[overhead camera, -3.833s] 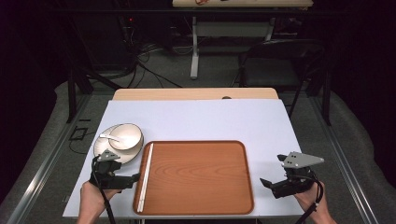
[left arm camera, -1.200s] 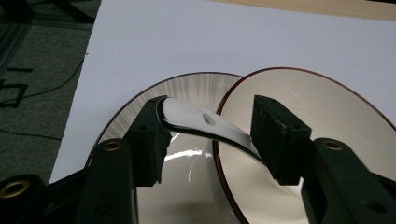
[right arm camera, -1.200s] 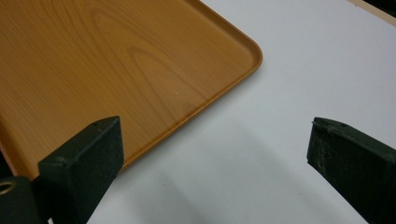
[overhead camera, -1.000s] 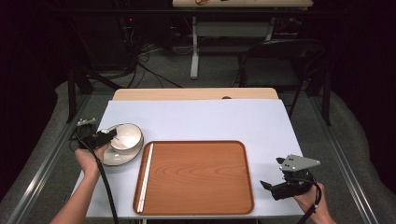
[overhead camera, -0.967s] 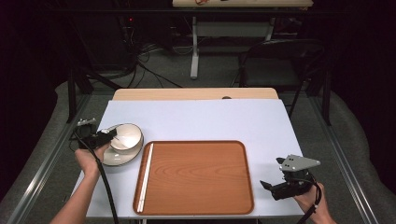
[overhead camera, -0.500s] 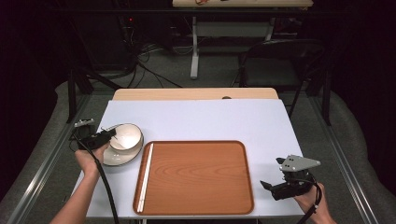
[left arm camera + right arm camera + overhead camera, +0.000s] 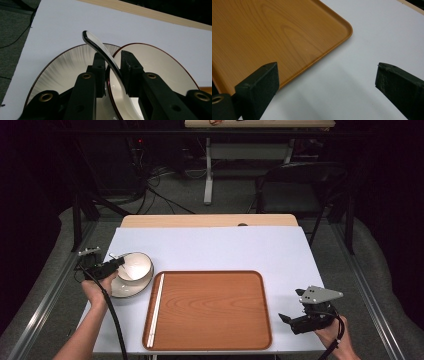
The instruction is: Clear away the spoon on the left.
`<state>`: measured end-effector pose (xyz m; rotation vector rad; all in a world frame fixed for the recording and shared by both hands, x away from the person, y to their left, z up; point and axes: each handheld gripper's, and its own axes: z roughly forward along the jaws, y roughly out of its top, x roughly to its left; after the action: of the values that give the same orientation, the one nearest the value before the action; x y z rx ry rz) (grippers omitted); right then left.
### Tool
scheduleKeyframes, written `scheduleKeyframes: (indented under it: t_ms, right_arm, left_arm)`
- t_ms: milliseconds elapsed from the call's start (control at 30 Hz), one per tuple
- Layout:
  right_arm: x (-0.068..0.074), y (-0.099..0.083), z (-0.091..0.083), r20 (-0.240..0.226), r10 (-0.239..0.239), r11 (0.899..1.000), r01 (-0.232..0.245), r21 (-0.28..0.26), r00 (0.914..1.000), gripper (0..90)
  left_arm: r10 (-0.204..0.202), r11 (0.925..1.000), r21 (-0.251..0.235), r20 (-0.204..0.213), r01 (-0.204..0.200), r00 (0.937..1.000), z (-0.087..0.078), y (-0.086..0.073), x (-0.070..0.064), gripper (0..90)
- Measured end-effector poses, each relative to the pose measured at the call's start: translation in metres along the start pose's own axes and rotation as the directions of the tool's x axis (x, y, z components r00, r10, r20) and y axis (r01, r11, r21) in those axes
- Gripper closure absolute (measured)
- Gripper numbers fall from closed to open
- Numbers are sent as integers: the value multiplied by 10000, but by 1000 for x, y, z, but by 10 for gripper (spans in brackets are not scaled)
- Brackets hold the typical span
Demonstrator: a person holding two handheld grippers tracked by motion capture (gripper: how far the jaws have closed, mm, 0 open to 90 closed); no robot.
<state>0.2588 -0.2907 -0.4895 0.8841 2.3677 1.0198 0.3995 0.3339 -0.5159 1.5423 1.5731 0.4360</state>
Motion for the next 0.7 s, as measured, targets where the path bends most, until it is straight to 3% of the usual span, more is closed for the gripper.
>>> scheduleKeyframes:
  t_ms: [333, 700]
  right_arm:
    - [1, 0, 0, -12, -9, 10000, 9, -15, 10000, 46]
    - [1, 0, 0, 33, -87, 10000, 87, 8, 10000, 45]
  left_arm:
    - [-144, 9988, -456, 143, 150, 9998, -10, 2, -1, 810]
    - [244, 9970, -750, 669, -194, 9975, -20, 5, -12, 855]
